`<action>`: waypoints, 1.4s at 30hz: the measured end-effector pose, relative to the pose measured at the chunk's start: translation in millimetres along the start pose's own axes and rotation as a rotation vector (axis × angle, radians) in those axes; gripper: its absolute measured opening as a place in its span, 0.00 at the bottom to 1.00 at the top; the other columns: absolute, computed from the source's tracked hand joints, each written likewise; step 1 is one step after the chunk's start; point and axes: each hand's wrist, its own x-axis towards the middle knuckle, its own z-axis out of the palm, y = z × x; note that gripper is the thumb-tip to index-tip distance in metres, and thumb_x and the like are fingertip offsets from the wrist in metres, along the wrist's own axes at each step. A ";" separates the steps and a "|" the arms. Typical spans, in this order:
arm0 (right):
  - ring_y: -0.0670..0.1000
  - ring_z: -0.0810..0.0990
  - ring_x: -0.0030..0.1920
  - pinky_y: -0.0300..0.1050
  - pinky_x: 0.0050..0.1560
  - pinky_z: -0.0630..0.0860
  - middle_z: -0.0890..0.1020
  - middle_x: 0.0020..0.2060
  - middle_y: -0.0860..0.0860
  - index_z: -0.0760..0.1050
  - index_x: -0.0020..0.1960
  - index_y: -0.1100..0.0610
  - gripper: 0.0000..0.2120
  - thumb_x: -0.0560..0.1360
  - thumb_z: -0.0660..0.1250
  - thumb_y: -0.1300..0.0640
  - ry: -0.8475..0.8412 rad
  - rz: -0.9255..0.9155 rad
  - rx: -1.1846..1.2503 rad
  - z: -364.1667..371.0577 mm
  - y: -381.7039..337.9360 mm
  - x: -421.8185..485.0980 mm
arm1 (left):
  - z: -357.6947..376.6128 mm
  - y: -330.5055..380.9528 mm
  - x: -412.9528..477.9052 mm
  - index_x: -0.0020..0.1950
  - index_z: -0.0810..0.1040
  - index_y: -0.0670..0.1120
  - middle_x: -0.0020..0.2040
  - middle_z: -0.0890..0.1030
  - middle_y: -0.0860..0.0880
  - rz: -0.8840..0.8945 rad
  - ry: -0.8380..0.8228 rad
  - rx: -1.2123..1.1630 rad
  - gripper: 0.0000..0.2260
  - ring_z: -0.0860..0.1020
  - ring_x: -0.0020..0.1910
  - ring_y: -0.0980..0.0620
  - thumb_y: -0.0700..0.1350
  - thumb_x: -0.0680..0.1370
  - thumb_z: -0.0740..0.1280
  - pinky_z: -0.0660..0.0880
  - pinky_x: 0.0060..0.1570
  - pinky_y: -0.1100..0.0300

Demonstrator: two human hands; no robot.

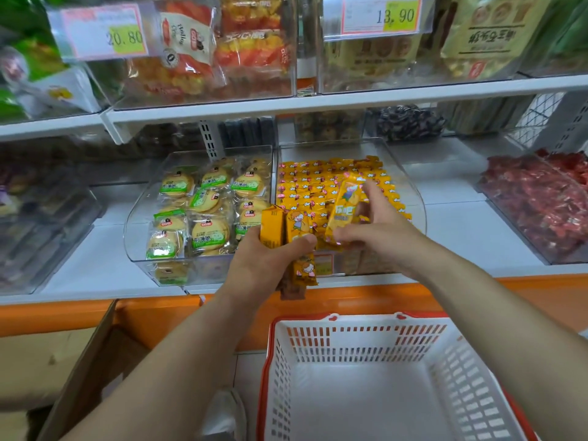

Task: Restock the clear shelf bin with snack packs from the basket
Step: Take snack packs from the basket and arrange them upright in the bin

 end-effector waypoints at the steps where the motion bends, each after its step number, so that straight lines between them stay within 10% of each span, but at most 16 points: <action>1: 0.51 0.83 0.48 0.54 0.50 0.81 0.79 0.48 0.44 0.65 0.66 0.41 0.36 0.63 0.78 0.47 0.048 -0.055 -0.084 -2.2 0.9 2.4 | -1.4 -0.8 1.0 0.56 0.80 0.50 0.45 0.88 0.49 -0.003 0.003 0.003 0.18 0.88 0.43 0.47 0.54 0.70 0.80 0.85 0.45 0.42; 6: 0.51 0.81 0.44 0.51 0.42 0.80 0.80 0.46 0.49 0.69 0.57 0.45 0.19 0.72 0.72 0.42 0.195 -0.197 -0.345 -3.1 14.2 12.7 | -3.6 -3.5 1.8 0.58 0.80 0.49 0.45 0.88 0.49 -0.017 -0.013 -0.001 0.19 0.88 0.41 0.48 0.52 0.71 0.80 0.85 0.37 0.50; 11: 0.43 0.79 0.34 0.44 0.30 0.76 0.79 0.37 0.43 0.61 0.63 0.38 0.29 0.73 0.75 0.56 0.106 -0.315 -0.659 -6.0 27.3 15.3 | -4.0 -5.2 3.1 0.56 0.79 0.51 0.44 0.88 0.51 -0.014 -0.008 0.033 0.18 0.88 0.41 0.49 0.53 0.70 0.80 0.85 0.40 0.49; 18: 0.52 0.75 0.58 0.48 0.50 0.75 0.77 0.58 0.47 0.66 0.66 0.40 0.20 0.77 0.68 0.51 0.071 -0.430 -1.171 0.3 27.5 12.4 | -5.8 -3.9 2.8 0.56 0.79 0.51 0.45 0.88 0.50 0.017 -0.009 0.059 0.18 0.88 0.40 0.50 0.53 0.71 0.79 0.85 0.37 0.53; 29: 0.51 0.69 0.62 0.51 0.61 0.69 0.76 0.63 0.44 0.72 0.70 0.44 0.22 0.77 0.62 0.41 0.004 -0.291 -1.238 6.1 39.5 0.3 | -5.5 -1.1 0.8 0.57 0.79 0.48 0.47 0.88 0.46 -0.028 0.002 0.028 0.20 0.88 0.43 0.46 0.54 0.71 0.79 0.85 0.46 0.41; 34: 0.42 0.76 0.55 0.42 0.53 0.75 0.79 0.55 0.41 0.75 0.62 0.43 0.13 0.78 0.65 0.48 0.217 -0.310 -0.644 18.5 16.1 -14.3 | 1.3 -3.3 0.8 0.55 0.79 0.50 0.47 0.88 0.46 -0.026 0.023 0.053 0.18 0.88 0.44 0.45 0.54 0.71 0.79 0.85 0.47 0.40; 42: 0.44 0.83 0.51 0.46 0.49 0.83 0.81 0.55 0.46 0.74 0.65 0.42 0.14 0.80 0.65 0.48 -0.049 0.021 0.051 38.2 4.1 -29.2 | 17.8 -0.5 -2.8 0.62 0.76 0.46 0.53 0.86 0.42 -0.038 -0.011 -0.022 0.18 0.87 0.46 0.45 0.55 0.78 0.72 0.85 0.47 0.45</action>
